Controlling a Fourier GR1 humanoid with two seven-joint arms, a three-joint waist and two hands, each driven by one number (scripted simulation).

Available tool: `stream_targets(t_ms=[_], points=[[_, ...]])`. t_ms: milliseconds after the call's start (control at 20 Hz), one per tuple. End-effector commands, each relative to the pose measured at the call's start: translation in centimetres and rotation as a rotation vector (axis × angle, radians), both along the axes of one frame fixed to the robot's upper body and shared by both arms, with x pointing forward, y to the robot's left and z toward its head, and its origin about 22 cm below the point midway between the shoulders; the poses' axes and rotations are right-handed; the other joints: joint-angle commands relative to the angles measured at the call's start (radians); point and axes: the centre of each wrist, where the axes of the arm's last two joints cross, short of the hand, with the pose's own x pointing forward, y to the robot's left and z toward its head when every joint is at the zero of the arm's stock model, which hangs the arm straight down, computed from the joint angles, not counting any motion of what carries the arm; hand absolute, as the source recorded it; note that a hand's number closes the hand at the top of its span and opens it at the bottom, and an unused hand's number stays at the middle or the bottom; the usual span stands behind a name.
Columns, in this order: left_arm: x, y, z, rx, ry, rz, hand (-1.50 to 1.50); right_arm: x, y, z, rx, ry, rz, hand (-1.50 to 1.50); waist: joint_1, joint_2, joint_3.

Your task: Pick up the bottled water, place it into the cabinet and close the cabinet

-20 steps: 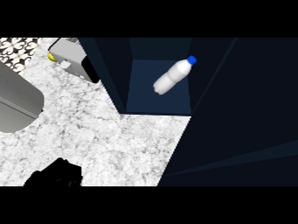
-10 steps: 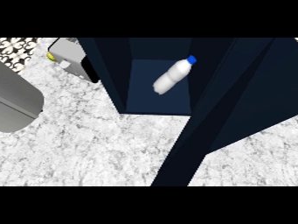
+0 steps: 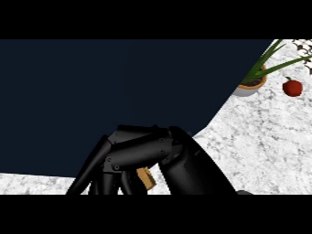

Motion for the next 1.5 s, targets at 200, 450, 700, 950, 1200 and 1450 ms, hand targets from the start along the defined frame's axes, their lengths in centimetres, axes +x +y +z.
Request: stream_targets(t_ms=[200, 450, 700, 950, 1200, 1450], points=[[-2.1, 2.2, -0.5, 0.007, 0.002, 0.026, 1.5, 7.3, -0.8, 0.2, 0.012, 0.015, -0.024, 1.5, -0.008, 0.003, 0.002], [-2.1, 2.9, 1.2, 0.022, -0.003, 0.007, 1.5, 13.0, -0.6, -0.7, -0.05, 0.071, -0.045, 1.5, 0.0, 0.006, 0.002], [-2.2, 3.6, 1.8, -0.003, 0.008, -0.003, 1.5, 16.0, 0.7, -2.8, -0.085, 0.099, -0.076, 1.5, 0.0, 0.007, 0.002], [-0.3, 4.6, 1.7, 0.013, -0.017, -0.003, 1.5, 18.4, -0.5, -3.8, -0.111, 0.114, -0.089, 1.5, -0.011, 0.009, 0.002], [-1.2, 5.6, 1.0, 0.007, -0.011, -0.021, 1.5, 19.9, -1.8, -5.1, -0.11, 0.106, -0.162, 1.5, 0.005, 0.013, 0.0], [0.0, 4.7, 2.0, 0.008, -0.026, -0.038, 1.5, 20.7, -1.1, -5.1, -0.123, 0.129, -0.175, 1.5, 0.007, 0.02, 0.001]])
